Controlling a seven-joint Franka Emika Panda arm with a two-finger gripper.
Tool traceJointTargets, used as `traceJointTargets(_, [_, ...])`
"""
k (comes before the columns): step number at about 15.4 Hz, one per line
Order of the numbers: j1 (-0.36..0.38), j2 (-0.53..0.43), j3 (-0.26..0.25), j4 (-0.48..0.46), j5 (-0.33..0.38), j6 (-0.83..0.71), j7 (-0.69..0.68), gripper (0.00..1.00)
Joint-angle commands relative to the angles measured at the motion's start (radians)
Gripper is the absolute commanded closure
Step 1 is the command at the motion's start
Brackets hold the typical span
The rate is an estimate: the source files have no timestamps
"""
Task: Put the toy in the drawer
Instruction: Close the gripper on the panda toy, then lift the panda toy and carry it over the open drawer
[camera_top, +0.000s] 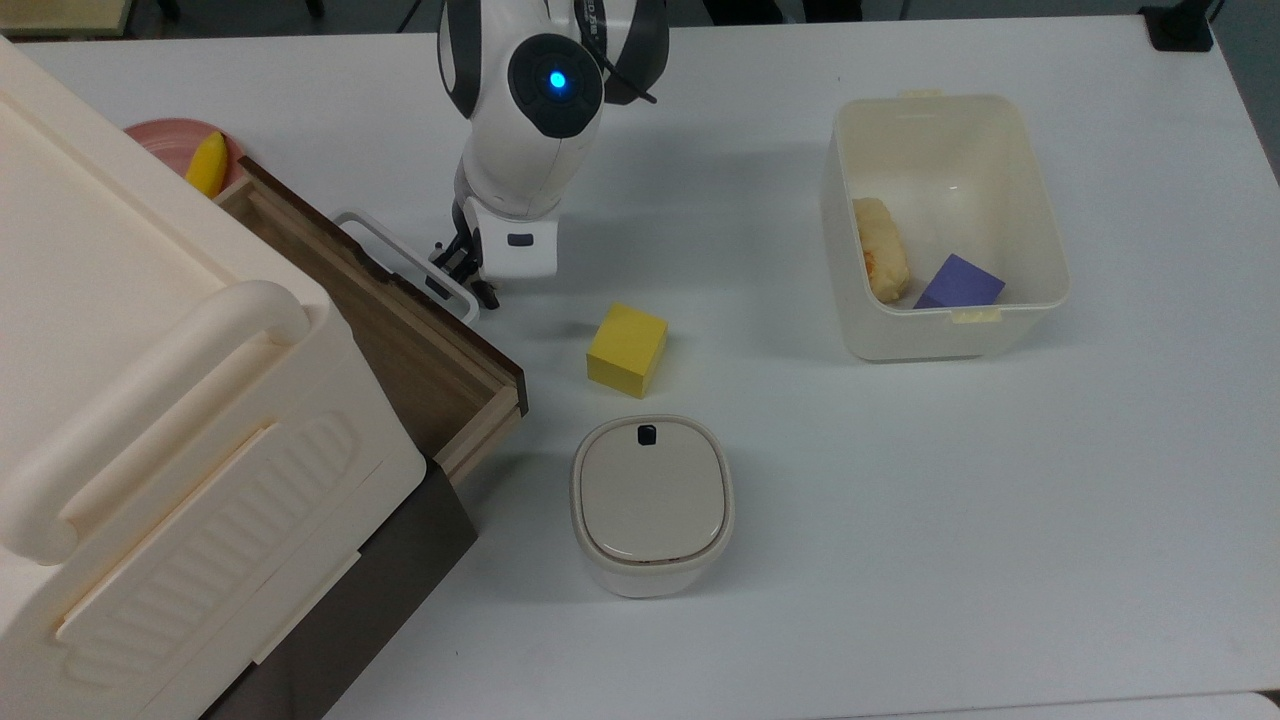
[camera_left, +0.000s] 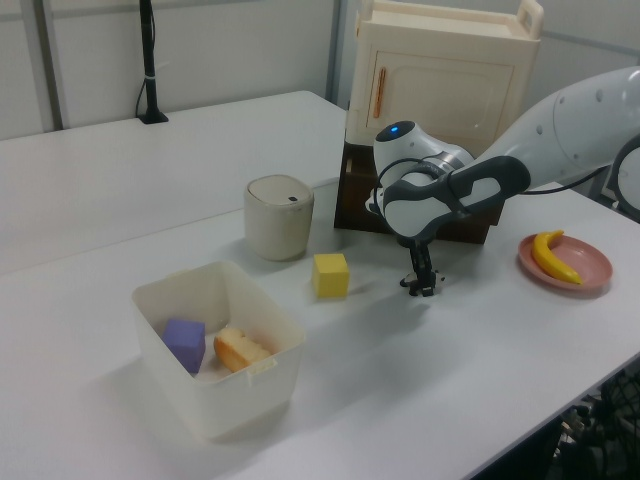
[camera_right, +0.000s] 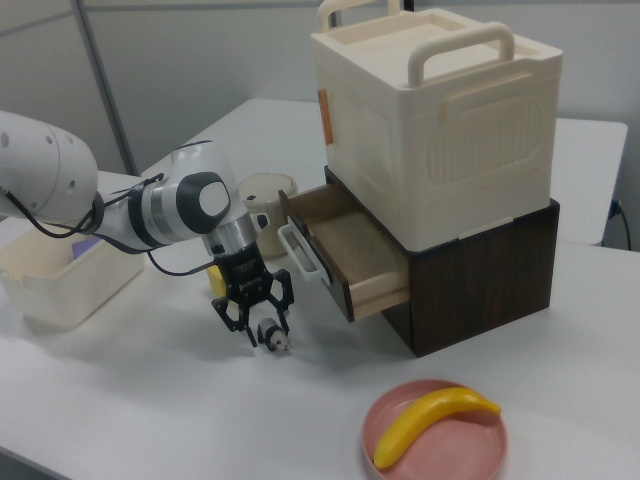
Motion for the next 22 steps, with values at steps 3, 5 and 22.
traceJointTargets(3, [0.007,-0.001,-0.005,0.001,-0.024,0.019,-0.018,1.0])
traceJointTargets(5, [0.009,-0.007,-0.003,0.004,-0.017,0.018,-0.003,1.0])
traceJointTargets(22, [-0.044,-0.12,0.07,0.283,0.238,-0.134,0.412,1.0])
